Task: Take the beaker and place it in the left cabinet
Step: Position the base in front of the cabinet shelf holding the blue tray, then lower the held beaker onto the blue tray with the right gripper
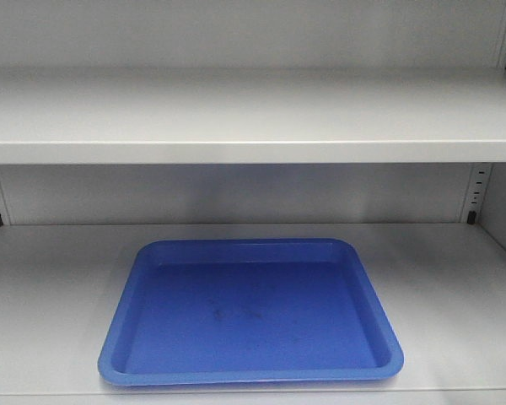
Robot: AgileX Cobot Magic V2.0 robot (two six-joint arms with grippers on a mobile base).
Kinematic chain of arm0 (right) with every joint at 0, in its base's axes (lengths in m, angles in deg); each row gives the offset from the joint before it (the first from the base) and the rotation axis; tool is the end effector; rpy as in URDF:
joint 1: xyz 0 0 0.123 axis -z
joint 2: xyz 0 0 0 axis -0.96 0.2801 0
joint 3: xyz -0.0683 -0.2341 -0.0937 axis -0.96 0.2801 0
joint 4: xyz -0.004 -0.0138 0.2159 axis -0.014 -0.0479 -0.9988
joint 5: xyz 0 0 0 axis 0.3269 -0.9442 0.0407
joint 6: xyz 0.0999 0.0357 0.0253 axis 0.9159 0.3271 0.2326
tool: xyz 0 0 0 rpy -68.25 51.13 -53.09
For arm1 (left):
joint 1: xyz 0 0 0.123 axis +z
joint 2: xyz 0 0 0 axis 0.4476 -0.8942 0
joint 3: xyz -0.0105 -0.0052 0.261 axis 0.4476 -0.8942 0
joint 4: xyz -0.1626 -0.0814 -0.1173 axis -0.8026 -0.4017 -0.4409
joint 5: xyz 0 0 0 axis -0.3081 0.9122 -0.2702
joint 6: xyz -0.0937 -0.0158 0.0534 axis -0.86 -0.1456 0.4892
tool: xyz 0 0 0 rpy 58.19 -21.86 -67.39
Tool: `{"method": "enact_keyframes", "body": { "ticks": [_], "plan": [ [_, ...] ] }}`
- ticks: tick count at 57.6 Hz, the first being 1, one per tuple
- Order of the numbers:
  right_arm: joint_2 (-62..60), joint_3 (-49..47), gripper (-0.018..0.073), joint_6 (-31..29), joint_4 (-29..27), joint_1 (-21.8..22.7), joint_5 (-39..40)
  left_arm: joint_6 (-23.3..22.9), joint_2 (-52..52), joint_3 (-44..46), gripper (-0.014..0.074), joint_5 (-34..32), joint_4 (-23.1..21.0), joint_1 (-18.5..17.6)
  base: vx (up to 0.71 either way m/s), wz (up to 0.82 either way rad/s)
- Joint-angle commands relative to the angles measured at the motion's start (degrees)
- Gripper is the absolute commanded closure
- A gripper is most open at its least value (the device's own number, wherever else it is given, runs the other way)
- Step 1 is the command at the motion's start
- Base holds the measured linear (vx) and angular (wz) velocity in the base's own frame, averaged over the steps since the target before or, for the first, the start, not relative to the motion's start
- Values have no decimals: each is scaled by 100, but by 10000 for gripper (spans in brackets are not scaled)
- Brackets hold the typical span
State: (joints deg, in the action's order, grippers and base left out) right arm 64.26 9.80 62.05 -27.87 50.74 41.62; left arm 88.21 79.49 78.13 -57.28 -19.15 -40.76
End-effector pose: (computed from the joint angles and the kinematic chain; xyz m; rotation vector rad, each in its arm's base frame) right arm 0.1157 0.0198 0.3436 -0.1251 1.8596 0.1011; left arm 0.0610 -0.0153 0.2044 0.2369 1.4967 -0.1450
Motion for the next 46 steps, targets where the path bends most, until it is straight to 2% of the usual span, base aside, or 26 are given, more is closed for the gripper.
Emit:
{"method": "enact_keyframes", "body": {
  "ticks": [1, 26, 35, 46],
  "plan": [
    [19, -167, 565, -10, 169, 7, 431, -19, 100, -94, 596, -479, -47, -32, 0, 2],
    [51, -167, 565, 22, 144, 7, 568, -19, 100, -94, 596, -479, -47, -32, 0, 1],
    [484, -167, 564, 15, 191, 7, 1480, -19, 100, -94, 596, -479, -47, -32, 0, 0],
    [1704, -167, 562, 11, 360, 7, 3007, -19, 100, -94, 596, -479, -47, -32, 0, 0]
  ]
}}
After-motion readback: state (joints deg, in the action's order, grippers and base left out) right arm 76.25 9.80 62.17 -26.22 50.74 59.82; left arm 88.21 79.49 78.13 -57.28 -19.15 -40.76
